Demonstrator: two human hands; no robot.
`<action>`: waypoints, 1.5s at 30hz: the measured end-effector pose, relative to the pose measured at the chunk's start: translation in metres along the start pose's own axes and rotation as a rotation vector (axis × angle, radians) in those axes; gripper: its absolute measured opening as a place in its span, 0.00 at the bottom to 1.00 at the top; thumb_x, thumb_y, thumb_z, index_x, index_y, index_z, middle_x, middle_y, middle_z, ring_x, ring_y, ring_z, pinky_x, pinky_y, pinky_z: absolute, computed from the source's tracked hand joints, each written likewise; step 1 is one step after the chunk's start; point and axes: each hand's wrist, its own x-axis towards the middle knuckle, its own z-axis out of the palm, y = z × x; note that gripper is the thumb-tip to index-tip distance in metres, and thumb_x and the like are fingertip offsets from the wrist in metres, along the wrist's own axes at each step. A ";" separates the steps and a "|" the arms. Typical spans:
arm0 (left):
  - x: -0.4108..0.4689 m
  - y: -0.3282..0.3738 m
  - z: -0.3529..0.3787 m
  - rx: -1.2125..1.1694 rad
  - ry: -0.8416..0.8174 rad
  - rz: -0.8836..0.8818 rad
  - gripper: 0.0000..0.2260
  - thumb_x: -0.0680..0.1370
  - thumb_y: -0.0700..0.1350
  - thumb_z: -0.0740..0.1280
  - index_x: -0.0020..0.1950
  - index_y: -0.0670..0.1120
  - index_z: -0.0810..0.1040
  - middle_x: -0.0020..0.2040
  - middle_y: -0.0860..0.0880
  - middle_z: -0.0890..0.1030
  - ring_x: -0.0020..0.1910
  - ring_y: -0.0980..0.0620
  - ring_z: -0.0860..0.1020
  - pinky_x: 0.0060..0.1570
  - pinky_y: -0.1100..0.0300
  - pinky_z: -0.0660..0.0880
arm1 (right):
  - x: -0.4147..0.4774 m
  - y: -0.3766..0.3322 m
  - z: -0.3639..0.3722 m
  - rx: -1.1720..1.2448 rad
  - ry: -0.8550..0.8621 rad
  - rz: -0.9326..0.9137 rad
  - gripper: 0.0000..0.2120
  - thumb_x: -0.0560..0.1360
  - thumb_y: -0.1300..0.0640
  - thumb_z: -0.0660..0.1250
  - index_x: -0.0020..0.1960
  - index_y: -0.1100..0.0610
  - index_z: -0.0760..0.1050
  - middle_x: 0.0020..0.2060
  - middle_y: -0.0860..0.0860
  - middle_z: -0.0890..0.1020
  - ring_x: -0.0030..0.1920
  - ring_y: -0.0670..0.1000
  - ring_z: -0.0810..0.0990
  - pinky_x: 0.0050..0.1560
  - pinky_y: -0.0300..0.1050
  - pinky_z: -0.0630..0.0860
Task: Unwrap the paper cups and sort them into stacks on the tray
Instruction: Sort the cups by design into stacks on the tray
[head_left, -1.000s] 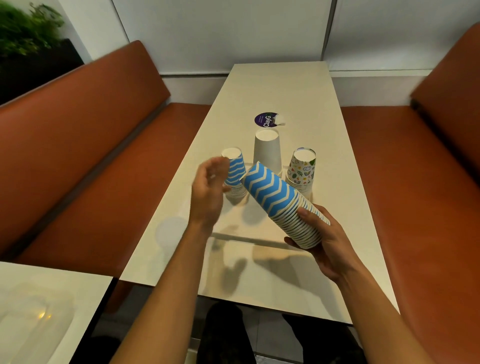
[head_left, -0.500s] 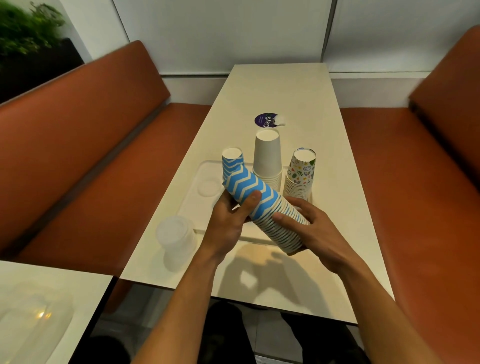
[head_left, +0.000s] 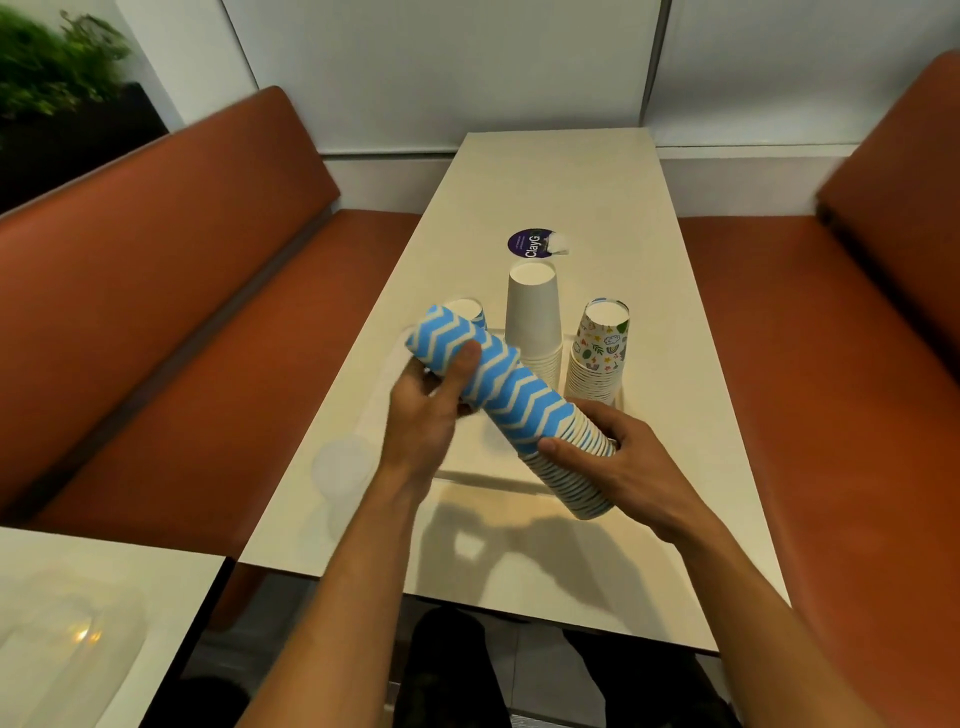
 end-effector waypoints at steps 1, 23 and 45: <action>0.008 0.004 -0.004 -0.014 0.046 0.036 0.16 0.80 0.49 0.71 0.66 0.46 0.78 0.58 0.47 0.86 0.56 0.48 0.85 0.49 0.56 0.82 | 0.000 0.003 -0.002 0.023 0.013 0.010 0.24 0.66 0.41 0.78 0.61 0.44 0.82 0.53 0.40 0.86 0.54 0.42 0.84 0.56 0.42 0.82; 0.113 -0.019 -0.009 0.547 0.015 0.012 0.40 0.72 0.58 0.79 0.78 0.50 0.64 0.76 0.49 0.71 0.73 0.49 0.72 0.61 0.57 0.71 | -0.005 0.012 -0.007 0.210 0.046 0.158 0.27 0.69 0.34 0.69 0.58 0.51 0.84 0.49 0.51 0.88 0.49 0.53 0.87 0.51 0.48 0.83; 0.000 -0.024 0.001 0.058 -0.214 -0.140 0.16 0.80 0.45 0.72 0.66 0.43 0.79 0.58 0.46 0.86 0.57 0.45 0.85 0.56 0.50 0.82 | -0.005 0.013 0.001 0.032 0.008 0.079 0.27 0.64 0.41 0.79 0.60 0.48 0.82 0.50 0.46 0.87 0.48 0.44 0.86 0.43 0.37 0.81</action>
